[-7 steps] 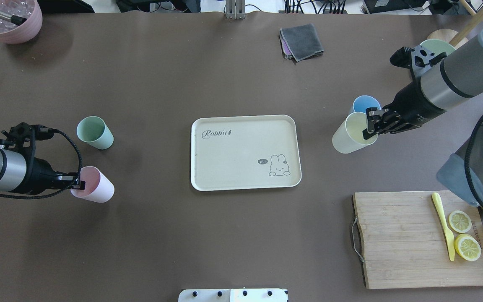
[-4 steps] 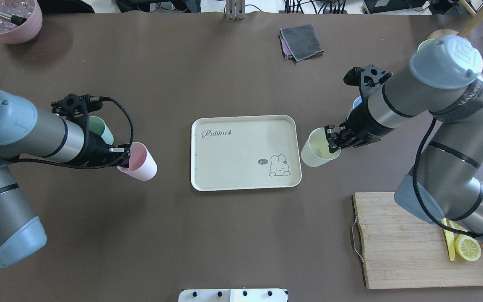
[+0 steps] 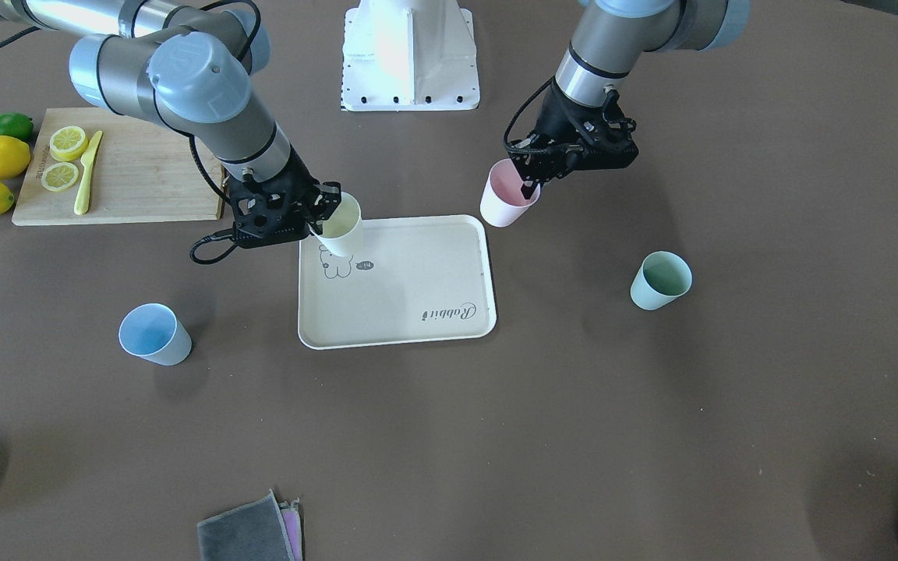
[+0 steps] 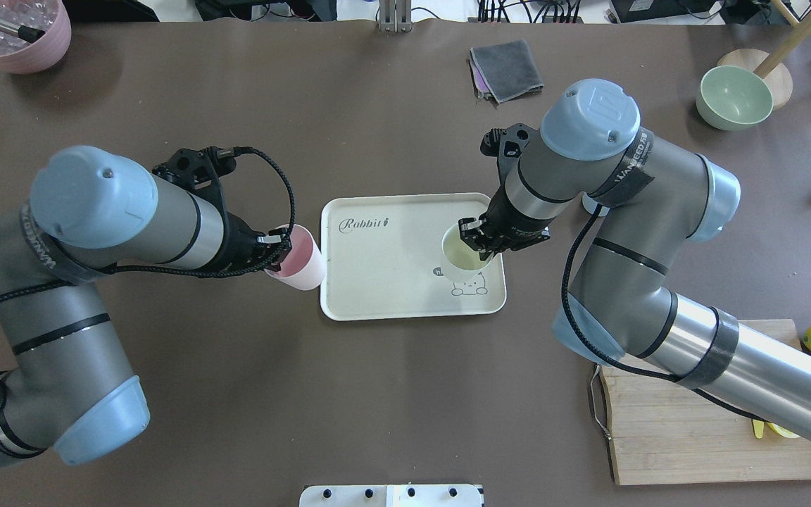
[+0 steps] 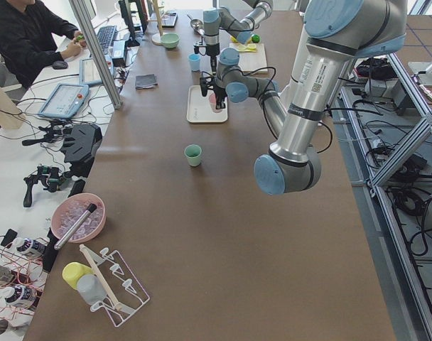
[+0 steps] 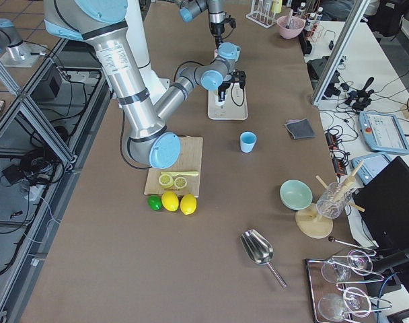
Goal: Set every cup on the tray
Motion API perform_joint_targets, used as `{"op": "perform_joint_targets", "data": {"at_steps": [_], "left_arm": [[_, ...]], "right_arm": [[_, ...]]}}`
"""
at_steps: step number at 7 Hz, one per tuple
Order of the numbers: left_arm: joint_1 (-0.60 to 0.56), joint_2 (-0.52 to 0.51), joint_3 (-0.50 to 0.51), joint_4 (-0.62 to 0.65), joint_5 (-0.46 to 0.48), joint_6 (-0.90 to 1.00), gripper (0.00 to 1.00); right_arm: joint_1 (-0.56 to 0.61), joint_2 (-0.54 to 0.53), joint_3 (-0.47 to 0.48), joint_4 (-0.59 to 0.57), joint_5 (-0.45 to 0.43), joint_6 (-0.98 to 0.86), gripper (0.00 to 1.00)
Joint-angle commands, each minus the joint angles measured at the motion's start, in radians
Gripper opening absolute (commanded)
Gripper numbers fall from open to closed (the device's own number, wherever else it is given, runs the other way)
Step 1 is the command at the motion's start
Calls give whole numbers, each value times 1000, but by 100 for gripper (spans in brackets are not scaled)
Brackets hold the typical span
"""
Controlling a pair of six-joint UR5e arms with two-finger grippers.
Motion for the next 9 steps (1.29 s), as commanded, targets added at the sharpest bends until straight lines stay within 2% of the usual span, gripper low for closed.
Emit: {"op": "perform_joint_targets", "data": {"at_steps": [1, 2, 3, 4, 5, 6, 9], "left_arm": [[113, -101, 42, 48, 122, -71, 0], [136, -150, 89, 48, 136, -102, 0], [138, -195, 137, 48, 150, -103, 0], [138, -200, 154, 47, 150, -102, 0], [138, -197, 159, 47, 152, -100, 0], [138, -201, 192, 42, 177, -97, 0], [138, -227, 275, 19, 193, -91, 0]], "right_arm": [[-15, 14, -50, 4, -26, 0, 0], [-36, 14, -67, 13, -54, 0, 0], [-42, 13, -97, 79, -58, 3, 0], [-42, 14, -108, 90, -58, 6, 0], [-36, 14, -107, 91, -58, 6, 87], [-15, 14, -91, 90, -45, 6, 100], [149, 7, -13, 33, 133, -7, 100]]}}
